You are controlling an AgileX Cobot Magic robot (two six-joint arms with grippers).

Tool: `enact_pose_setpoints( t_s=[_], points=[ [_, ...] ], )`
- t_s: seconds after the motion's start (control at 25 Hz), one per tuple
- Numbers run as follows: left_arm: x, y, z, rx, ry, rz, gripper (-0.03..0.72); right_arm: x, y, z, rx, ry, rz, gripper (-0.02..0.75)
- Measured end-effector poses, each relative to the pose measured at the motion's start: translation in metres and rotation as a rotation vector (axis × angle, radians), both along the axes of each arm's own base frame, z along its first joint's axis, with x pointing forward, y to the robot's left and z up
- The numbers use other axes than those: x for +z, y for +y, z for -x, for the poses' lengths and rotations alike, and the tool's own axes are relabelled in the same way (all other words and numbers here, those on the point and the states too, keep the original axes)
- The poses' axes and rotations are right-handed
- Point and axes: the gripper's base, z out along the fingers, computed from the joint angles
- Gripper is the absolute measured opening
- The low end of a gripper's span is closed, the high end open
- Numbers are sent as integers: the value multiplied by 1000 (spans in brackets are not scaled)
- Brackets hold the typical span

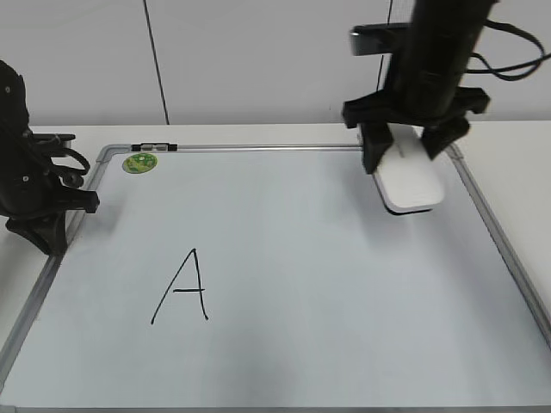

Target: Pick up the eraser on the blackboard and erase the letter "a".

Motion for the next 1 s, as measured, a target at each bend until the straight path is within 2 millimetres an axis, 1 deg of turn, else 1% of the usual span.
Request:
enact_pose_setpoints(
  t_s=[0.2,0.28,0.44,0.52,0.64,0.8,1.0],
  points=[
    [0,0,0,0,0,0,41,-15,-58,15,-133,89,32,525],
    [0,0,0,0,0,0,41,-23,-73,20,-170,126,42,525],
    [0,0,0,0,2,0,41,-39,-93,26,-220,187,53,525],
    [0,0,0,0,2,0,41,-42,-106,26,-251,199,51,525],
    [0,0,0,0,2,0,41,-49,-119,22,-272,221,31,525],
    [0,0,0,0,2,0,41,-68,-131,10,-268,261,-10,525],
    [0,0,0,0,2,0,41,-75,-133,2,-246,263,-10,525]
  ],
)
